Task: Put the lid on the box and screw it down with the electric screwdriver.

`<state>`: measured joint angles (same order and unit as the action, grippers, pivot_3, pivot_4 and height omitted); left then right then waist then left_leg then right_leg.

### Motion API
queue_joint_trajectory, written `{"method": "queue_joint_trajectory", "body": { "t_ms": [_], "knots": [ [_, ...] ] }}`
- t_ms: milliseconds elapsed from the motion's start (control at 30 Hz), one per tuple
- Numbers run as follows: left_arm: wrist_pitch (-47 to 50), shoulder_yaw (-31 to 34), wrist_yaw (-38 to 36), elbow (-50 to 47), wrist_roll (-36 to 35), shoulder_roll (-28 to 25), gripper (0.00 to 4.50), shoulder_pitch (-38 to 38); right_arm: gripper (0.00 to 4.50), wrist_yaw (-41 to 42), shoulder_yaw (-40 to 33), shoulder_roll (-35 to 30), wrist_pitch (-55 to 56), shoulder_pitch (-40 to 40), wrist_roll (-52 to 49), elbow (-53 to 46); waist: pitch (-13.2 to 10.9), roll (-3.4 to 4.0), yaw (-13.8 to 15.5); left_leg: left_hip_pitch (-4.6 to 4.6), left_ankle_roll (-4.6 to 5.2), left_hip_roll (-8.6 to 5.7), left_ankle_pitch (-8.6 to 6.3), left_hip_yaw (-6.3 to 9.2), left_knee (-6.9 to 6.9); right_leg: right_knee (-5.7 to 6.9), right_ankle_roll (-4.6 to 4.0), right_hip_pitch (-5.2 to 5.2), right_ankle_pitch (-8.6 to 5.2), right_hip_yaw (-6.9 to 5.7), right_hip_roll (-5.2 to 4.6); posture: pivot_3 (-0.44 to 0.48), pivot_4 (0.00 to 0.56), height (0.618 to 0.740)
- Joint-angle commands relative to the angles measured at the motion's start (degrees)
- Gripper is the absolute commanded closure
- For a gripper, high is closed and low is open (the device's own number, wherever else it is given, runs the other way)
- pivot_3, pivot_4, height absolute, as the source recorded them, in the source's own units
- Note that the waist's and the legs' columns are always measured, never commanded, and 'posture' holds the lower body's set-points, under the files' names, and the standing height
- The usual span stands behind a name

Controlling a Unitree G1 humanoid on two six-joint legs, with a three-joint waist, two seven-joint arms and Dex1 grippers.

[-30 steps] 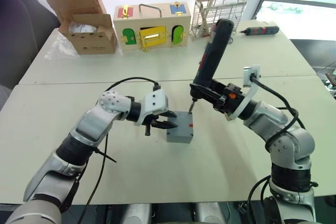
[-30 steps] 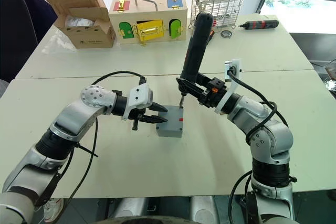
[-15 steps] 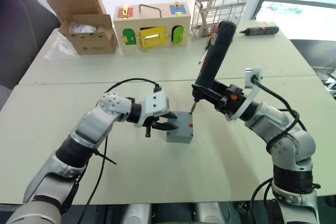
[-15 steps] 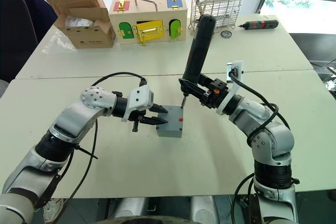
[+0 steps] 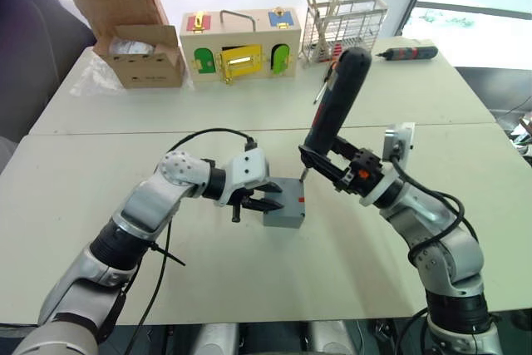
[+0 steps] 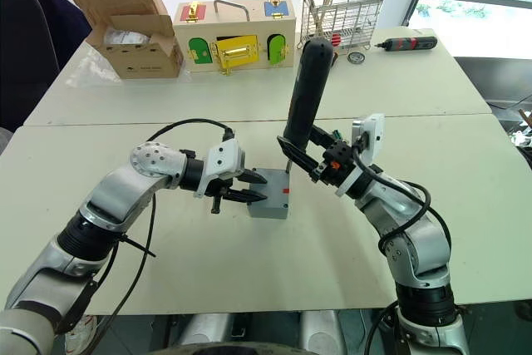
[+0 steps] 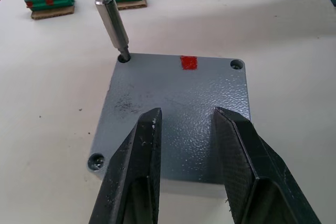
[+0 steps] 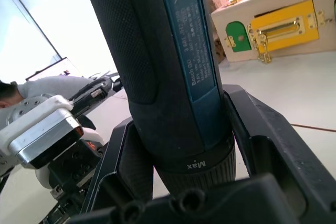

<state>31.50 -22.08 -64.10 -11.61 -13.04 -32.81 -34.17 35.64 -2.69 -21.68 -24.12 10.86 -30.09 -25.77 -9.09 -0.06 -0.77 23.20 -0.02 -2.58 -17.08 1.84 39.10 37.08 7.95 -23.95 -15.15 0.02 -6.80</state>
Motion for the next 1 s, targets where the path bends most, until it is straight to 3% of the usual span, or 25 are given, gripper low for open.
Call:
{"method": "queue_joint_trajectory", "body": {
  "t_ms": [33,167,567,1000],
  "knots": [
    [1.26,-0.97,0.29,-1.22,0.43,-0.13,2.97,0.6,2.67,1.7,4.02,-0.42,0.68,-3.18,2.43,3.11,0.03,-0.05,0.01,-0.12,0.05,0.02,-0.03,0.0,-0.01,-0.02,0.0,0.13,0.0,-0.01,0.01,0.0,0.15,0.73],
    [1.91,-1.22,0.41,-1.76,0.46,-0.33,2.97,1.09,2.67,1.29,5.96,-0.03,1.99,-3.39,4.4,5.22,0.1,-0.09,0.01,-0.87,0.78,0.13,-0.46,-0.01,-0.12,-0.14,0.0,0.85,-0.05,-0.01,0.03,0.0,0.15,0.73],
    [2.25,-1.97,1.1,-2.33,0.94,-0.33,2.97,1.71,2.67,0.96,8.32,-0.25,1.74,-3.04,6.66,7.14,0.74,-0.14,0.12,-0.9,0.78,0.21,-0.46,0.02,-0.13,-0.73,-0.01,1.07,-0.05,-0.04,0.11,0.0,0.15,0.73],
    [2.27,-2.45,1.75,-1.85,1.27,-0.62,2.97,1.83,2.67,-0.6,8.17,1.54,2.44,-4.27,7.11,9.59,1.14,-0.41,0.11,-1.79,0.9,0.22,-0.56,-0.01,-0.63,-1.04,-0.05,1.8,-0.08,-0.03,0.09,0.0,0.15,0.73]
  ]
}}
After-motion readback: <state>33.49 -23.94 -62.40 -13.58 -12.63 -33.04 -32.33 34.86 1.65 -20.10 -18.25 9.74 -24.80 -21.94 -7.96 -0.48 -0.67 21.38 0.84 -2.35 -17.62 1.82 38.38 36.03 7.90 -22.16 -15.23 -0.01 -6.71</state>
